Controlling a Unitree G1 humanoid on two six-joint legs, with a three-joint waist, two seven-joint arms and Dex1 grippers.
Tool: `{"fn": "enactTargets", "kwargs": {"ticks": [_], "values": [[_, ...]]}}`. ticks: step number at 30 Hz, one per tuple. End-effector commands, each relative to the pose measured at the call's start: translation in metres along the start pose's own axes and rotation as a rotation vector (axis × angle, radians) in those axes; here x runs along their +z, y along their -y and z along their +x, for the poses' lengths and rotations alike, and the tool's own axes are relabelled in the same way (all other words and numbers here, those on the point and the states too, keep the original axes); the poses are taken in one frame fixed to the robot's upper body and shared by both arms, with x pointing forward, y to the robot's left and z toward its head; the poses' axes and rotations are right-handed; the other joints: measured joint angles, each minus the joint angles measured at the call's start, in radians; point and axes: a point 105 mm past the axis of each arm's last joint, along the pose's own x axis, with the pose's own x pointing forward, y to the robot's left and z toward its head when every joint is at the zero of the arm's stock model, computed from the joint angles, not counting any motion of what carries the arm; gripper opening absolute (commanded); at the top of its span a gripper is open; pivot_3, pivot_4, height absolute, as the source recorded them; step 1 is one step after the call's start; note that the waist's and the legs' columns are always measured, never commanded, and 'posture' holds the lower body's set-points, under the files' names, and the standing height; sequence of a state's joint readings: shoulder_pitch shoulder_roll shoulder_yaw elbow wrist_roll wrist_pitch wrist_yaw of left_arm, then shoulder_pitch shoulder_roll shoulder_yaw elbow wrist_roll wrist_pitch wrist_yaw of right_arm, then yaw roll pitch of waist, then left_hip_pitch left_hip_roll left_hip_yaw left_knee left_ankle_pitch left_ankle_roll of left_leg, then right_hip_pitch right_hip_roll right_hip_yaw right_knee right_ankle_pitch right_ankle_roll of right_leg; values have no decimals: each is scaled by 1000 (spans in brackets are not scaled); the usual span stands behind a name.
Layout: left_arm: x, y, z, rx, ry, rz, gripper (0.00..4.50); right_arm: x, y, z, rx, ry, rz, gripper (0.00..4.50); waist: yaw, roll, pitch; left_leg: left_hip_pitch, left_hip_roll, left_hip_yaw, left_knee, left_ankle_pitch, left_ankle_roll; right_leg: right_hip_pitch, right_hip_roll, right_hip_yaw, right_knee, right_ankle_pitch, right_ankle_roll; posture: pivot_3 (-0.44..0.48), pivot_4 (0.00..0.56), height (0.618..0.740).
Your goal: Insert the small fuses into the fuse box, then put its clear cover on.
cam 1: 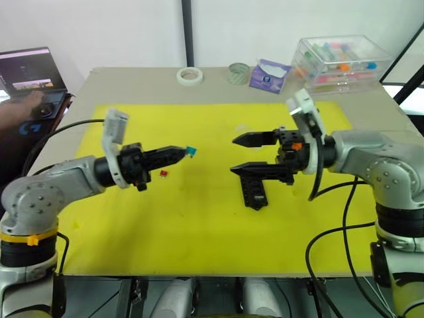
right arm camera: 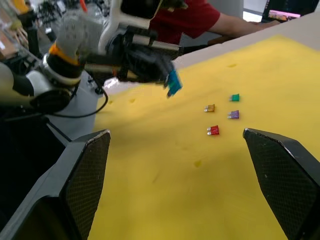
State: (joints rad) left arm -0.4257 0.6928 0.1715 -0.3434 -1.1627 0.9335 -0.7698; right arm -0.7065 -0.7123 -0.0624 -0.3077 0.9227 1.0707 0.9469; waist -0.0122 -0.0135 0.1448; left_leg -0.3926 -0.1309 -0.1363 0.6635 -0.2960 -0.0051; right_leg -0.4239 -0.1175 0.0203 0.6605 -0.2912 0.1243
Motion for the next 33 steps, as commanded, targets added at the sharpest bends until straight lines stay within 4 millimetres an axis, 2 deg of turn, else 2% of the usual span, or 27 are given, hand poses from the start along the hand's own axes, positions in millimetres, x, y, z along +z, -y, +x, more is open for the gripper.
{"fn": "enactTargets", "kwargs": {"ticks": [1, 5, 8, 10, 17, 20, 22, 33], "values": [[5, 13, 15, -91, 4, 184, 25, 16, -4, 0, 12, 30, -51, 4500, 1, 0, 0, 0, 0, 0, 0, 0, 0, 0, 0, 0, 0, 0, 0, 0, 150, 740], [5, 13, 22, -121, 12, 248, 25, 10, -6, 4, 24, -1, -74, 4500, 2, 0, 0, 0, 0, 0, 0, 0, 0, 0, 0, 0, 0, 0, 0, 0, 150, 740], [4, 11, 27, -123, 15, 279, 0, 8, -4, 7, 16, -9, -86, 3866, 1, 0, 0, 0, 0, 0, 0, 0, 0, 0, 0, 0, 0, 0, 0, 0, 150, 740], [5, 12, 30, -130, 25, 298, 0, 7, -4, 8, 16, -16, -92, 3205, 2, 0, 0, 0, 0, 0, 0, 0, 0, 0, 0, 0, 0, 0, 0, 0, 150, 740], [2, 14, 33, -151, 13, 325, 0, 4, -4, 13, 16, -24, -106, 3205, 1, -1, 0, 0, 0, 0, 1, 0, 0, 0, 0, -1, 0, 0, 0, 0, 150, 740], [3, 14, 34, -153, 14, 330, 0, 4, -4, 13, 14, -23, -106, 2641, 2, 0, 0, 0, 0, 0, 1, 0, 0, 0, 0, -1, 0, 0, 0, 0, 150, 740], [3, 13, 34, -154, 10, 335, 0, 3, -3, 14, 12, -26, -107, 1994, 2, -1, 0, 0, 0, 0, 1, 0, 0, 0, 0, -1, 0, 0, 0, 0, 150, 740], [1, 14, 34, -163, 5, 356, 0, 0, -4, 15, 21, -37, -102, 1994, 2, -1, 0, 0, 0, 0, 1, 0, 0, 0, 0, -1, 0, 0, 0, 0, 150, 740]]}}
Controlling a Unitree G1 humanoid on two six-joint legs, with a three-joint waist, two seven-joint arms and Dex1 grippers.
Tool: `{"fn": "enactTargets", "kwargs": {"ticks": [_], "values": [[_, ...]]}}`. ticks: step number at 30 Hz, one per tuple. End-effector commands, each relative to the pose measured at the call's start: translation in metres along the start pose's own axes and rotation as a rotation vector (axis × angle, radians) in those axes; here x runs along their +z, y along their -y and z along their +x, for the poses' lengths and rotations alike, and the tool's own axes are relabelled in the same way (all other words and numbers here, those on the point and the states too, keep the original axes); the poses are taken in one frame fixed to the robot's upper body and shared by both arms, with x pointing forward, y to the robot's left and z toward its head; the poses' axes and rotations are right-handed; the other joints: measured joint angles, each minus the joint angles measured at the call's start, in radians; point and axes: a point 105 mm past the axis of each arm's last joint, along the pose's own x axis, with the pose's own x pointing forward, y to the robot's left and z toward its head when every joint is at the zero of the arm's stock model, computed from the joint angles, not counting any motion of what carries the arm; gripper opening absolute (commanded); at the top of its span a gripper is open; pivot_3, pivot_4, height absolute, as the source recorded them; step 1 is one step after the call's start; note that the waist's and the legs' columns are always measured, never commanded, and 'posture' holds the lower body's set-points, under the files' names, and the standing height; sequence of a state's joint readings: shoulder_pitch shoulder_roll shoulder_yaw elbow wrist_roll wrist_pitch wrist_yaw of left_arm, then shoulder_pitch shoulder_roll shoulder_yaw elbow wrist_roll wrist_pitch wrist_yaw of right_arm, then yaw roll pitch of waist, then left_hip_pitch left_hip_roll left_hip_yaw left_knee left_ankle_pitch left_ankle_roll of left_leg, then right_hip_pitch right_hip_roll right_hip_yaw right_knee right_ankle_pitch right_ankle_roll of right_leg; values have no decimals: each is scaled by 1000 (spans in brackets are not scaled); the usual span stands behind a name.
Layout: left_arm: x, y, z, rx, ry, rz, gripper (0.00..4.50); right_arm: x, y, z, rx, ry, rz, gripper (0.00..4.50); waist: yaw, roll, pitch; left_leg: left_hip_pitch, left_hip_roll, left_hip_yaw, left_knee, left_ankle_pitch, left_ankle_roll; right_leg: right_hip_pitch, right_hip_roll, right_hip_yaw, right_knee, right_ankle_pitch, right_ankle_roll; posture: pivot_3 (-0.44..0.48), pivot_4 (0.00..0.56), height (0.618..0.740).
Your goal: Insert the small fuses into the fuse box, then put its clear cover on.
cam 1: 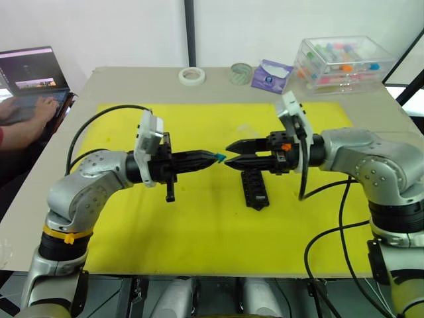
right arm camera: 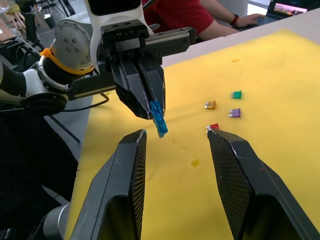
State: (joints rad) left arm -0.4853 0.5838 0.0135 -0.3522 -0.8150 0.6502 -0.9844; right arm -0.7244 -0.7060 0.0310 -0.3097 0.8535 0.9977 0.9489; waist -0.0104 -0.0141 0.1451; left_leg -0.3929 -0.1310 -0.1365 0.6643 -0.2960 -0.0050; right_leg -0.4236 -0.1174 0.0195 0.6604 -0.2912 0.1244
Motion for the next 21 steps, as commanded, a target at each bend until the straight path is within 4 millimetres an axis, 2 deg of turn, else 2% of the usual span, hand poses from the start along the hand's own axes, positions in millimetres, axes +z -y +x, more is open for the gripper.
{"fn": "enactTargets", "kwargs": {"ticks": [1, 5, 7, 8, 12, 21], "values": [[7, 3, 2, -19, 10, 44, 0, 6, -6, 1, 18, 10, -41, 1994, 0, 0, 0, 0, 0, 0, 0, 0, 0, 0, 0, 0, 0, 0, 0, 0, 150, 740], [7, 3, 3, -23, 11, 44, 0, 4, -7, 1, 22, 7, -41, 1994, 0, 0, 0, 0, 0, 0, 0, 0, 0, 0, 0, 0, 0, 0, 0, 0, 150, 740], [7, 4, 4, -26, 10, 44, 0, 4, -8, 2, 22, 10, -38, 1680, 0, 0, 0, 0, 0, 0, 0, 0, 0, 0, 0, 0, 0, 0, 0, 0, 150, 740], [6, 4, 4, -29, 7, 45, 0, 5, -8, 2, 25, 11, -37, 1484, 0, 0, 0, 0, 0, 0, 0, 0, 0, 0, 0, 0, 0, 0, 0, 0, 150, 740], [6, 5, 4, -32, 2, 46, 0, 5, -10, 3, 34, 14, -32, 41, 0, 0, 0, 0, 0, 0, 0, 0, 0, 0, 0, 0, 0, 0, 0, 0, 150, 740], [8, 9, 9, -46, -9, 51, 0, 4, -15, 4, 68, -4, -26, 13, 0, 0, 0, 0, 0, 0, 0, 0, 0, 0, 0, 0, 0, 0, 0, 0, 150, 740]]}}
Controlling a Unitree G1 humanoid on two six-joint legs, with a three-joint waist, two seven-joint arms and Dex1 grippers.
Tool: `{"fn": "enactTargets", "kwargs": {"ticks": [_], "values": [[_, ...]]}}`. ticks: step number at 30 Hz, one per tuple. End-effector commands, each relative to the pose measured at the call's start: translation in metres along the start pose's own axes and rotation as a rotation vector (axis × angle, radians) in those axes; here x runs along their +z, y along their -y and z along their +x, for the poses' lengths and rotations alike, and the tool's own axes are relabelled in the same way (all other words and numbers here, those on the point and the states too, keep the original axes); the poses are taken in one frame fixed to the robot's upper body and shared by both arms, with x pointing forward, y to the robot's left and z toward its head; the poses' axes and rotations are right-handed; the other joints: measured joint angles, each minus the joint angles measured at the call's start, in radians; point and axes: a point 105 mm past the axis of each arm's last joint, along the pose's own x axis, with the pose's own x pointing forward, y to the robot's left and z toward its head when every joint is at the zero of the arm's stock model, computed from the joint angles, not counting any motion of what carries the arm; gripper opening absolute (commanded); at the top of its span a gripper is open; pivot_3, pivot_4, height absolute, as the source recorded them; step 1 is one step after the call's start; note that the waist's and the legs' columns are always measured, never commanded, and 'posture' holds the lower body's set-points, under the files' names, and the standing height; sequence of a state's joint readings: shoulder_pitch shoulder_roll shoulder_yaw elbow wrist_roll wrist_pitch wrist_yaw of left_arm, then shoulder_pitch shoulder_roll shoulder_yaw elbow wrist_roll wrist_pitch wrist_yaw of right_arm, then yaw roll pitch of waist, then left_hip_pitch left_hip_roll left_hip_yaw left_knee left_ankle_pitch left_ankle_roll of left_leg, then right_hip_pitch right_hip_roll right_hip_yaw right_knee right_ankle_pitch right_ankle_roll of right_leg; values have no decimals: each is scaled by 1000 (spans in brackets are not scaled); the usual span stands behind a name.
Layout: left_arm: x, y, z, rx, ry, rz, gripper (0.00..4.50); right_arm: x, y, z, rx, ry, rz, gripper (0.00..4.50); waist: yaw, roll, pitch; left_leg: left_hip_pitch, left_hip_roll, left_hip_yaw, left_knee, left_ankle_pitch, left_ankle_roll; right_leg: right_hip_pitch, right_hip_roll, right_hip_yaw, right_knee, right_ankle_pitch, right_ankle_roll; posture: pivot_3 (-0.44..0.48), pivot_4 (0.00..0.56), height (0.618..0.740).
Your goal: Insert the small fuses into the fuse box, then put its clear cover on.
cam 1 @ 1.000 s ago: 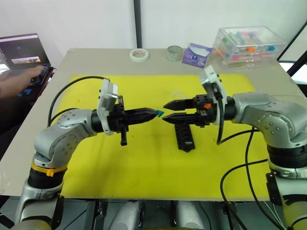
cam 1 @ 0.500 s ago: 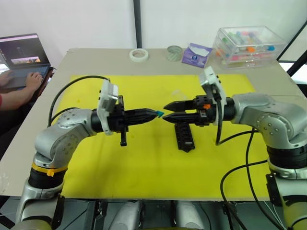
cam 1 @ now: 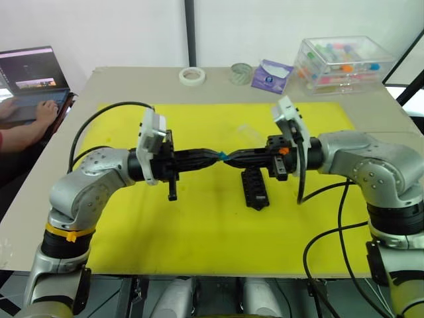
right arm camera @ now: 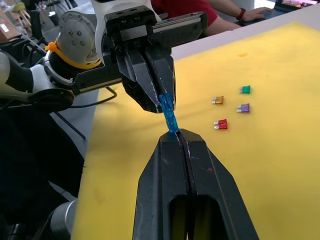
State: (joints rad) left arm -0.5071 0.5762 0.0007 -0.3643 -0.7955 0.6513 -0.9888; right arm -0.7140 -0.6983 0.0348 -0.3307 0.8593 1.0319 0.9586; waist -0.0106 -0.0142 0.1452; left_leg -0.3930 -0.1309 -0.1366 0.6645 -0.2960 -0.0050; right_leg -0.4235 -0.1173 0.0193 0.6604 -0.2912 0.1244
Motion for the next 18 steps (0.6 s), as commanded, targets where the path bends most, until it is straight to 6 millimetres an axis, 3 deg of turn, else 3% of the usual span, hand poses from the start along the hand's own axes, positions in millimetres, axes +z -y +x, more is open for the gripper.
{"fn": "enactTargets", "kwargs": {"ticks": [1, 6, 9, 14, 18], "values": [[5, 6, 4, -26, 2, 22, 0, 9, -9, 1, 35, 14, -51, 13, 0, 0, 0, 0, 0, 0, 0, 0, 0, 0, 0, 0, 0, 0, 0, 0, 150, 740], [5, 5, 4, -20, 3, 23, 0, 10, -10, -2, 41, 15, -49, 13, 1, 0, 0, 0, 0, 0, 0, 0, 0, 0, 0, 0, 0, 0, 0, 0, 150, 740], [5, 5, 3, -17, 4, 24, 0, 9, -10, -4, 43, 12, -47, 611, 0, 0, 0, 0, 0, 0, 0, 0, 0, 0, 0, 0, 0, 0, 0, 0, 150, 740], [5, 4, 3, -19, 8, 20, 0, 13, -10, -9, 44, 30, -31, 2287, 0, 0, 0, 0, 0, 0, 0, 0, 0, 0, 0, 0, 0, 0, 0, 0, 150, 740], [5, 6, 4, -27, 7, 17, 0, 15, -10, -9, 44, 39, -27, 2287, 0, 0, 0, 0, 0, 0, 0, 0, 0, 0, 0, 0, 0, 0, 0, 0, 150, 740]]}}
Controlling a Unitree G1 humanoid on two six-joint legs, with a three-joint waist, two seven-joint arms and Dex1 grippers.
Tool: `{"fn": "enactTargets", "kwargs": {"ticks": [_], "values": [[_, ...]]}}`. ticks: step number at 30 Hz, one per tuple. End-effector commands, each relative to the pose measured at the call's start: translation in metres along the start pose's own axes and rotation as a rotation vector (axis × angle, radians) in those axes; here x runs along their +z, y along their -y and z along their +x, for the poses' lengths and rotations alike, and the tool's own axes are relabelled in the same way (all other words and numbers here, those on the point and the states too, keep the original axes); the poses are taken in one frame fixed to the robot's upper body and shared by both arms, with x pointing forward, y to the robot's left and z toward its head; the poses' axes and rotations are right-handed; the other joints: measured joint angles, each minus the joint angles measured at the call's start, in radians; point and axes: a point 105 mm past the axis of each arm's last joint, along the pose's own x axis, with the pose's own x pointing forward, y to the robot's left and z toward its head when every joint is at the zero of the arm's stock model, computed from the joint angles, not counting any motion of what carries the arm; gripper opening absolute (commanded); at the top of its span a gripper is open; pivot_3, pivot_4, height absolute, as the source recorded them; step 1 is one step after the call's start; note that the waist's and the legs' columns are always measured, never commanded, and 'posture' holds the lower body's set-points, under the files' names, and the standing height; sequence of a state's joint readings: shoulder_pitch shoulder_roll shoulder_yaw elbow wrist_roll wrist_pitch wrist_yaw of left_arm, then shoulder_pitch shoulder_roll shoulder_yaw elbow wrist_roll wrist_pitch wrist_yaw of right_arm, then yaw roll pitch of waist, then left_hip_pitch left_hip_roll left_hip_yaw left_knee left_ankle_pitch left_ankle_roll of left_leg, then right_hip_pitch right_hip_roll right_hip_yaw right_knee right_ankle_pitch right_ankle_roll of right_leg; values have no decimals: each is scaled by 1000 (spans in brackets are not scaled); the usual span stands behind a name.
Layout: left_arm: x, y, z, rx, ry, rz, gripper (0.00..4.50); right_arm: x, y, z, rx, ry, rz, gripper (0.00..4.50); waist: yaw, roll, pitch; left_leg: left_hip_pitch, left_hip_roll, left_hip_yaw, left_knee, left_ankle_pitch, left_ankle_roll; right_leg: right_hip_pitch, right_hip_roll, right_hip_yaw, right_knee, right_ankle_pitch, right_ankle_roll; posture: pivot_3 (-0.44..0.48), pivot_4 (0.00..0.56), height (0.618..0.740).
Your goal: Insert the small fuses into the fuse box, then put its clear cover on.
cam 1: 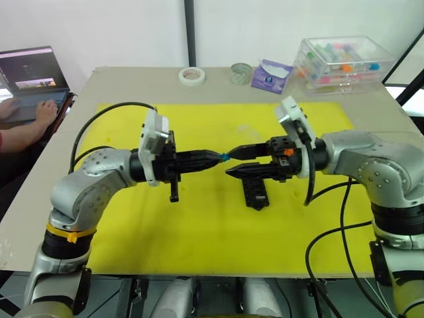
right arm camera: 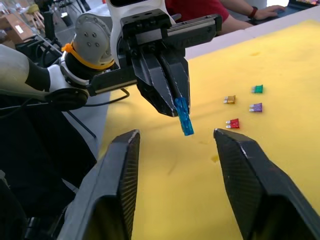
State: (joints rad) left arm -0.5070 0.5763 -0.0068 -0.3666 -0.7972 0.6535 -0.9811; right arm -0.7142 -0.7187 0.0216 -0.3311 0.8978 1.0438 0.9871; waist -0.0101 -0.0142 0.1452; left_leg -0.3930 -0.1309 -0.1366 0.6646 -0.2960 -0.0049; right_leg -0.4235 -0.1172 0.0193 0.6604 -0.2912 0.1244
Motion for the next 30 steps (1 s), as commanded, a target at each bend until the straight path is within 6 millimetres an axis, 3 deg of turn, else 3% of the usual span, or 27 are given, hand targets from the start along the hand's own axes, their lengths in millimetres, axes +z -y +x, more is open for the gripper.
{"fn": "enactTargets", "kwargs": {"ticks": [1, 7, 10, 15, 28, 30], "values": [[6, 6, 3, -28, 12, 22, 0, 13, -5, -5, 5, 34, -40, 2287, 0, 0, 0, 0, 0, 0, 0, 0, 0, 0, 0, 0, 0, 0, 0, 0, 150, 740], [7, 6, 4, -33, 13, 19, 0, 14, -3, -3, -5, 39, -37, 2287, 0, 0, 0, 0, 0, 0, 0, 0, 0, 0, 0, 0, 0, 0, 0, 0, 150, 740], [6, 6, 2, -33, 13, 17, 0, 15, -2, -2, -15, 46, -35, 1704, 0, 0, 0, 0, 0, 0, 0, 0, 0, 0, 0, 0, 0, 0, 0, 0, 150, 740], [8, 6, 3, -29, 30, 3, 0, 12, -1, -2, -16, 33, -36, 23, 0, 0, 0, 0, 0, 0, 0, 0, 0, 0, 0, 0, 0, 0, 0, 0, 150, 740], [-10, 8, -4, -32, -36, 18, 0, 13, 1, -10, -25, -11, -61, 23, 0, 0, 0, 0, 0, 0, 0, 0, 0, 0, 0, 0, 0, 0, 0, 0, 150, 740], [-24, 7, -9, -29, -99, 72, 486, 6, 4, -16, -56, -142, -116, 0, 0, 1, 1, 0, 0, 0, 0, 0, 0, 0, 0, 0, 0, 0, 0, 0, 150, 740]]}}
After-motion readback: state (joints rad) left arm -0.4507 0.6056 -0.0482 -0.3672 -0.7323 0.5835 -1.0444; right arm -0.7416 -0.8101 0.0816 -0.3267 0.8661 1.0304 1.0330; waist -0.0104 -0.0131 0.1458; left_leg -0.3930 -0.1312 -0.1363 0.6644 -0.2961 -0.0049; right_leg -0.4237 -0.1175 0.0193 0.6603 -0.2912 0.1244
